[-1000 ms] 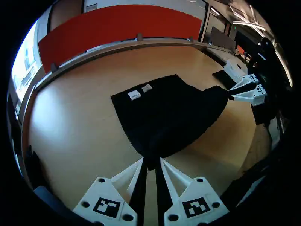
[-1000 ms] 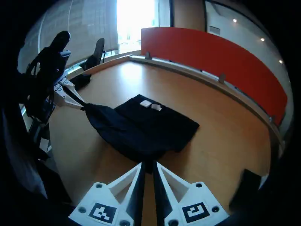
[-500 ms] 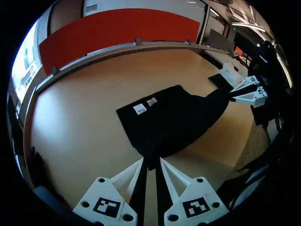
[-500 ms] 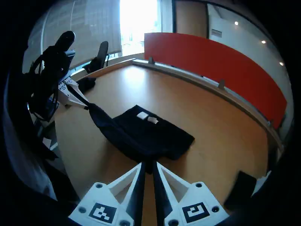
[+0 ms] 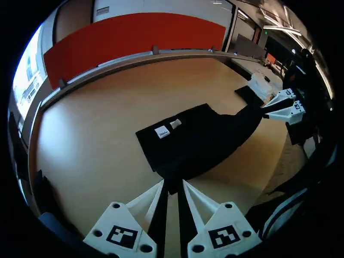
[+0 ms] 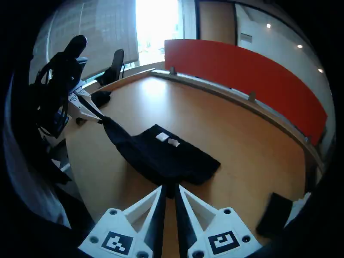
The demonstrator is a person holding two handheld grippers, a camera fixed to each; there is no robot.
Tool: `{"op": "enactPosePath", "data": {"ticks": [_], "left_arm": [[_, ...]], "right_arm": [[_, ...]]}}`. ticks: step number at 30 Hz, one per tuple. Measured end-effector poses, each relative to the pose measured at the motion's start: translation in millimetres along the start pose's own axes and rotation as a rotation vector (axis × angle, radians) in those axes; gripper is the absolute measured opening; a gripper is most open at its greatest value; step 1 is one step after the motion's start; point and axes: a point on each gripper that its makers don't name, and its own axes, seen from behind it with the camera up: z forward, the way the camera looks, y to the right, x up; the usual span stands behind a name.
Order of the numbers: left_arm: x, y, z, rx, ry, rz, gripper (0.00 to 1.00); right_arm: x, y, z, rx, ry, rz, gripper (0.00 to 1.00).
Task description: Fold towel
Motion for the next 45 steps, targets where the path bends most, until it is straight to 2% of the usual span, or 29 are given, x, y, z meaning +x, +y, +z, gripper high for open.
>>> {"op": "enactPosePath", "data": {"ticks": [11, 20, 32, 45], "left_arm": [[4.9, -1.4, -0.4, 0.001, 0.008, -0.008, 0.14], [5.0, -3.5, 6.6, 0.003, 0.006, -0.021, 0.15], [9.7, -16.0, 34.5, 0.026, -0.004, -0.038, 0.15], [23.4, -32.1, 67.3, 0.065, -0.011, -0.086, 0.15]], "right_arm": [[0.9, 1.1, 0.2, 0.0, -0.003, -0.002, 0.13], [-0.3, 4.9, 9.7, 0.001, -0.013, -0.008, 0.13], [-5.9, 27.9, 37.1, -0.006, -0.036, -0.002, 0.13], [-3.3, 56.8, 65.7, -0.035, -0.064, -0.001, 0.13]]}}
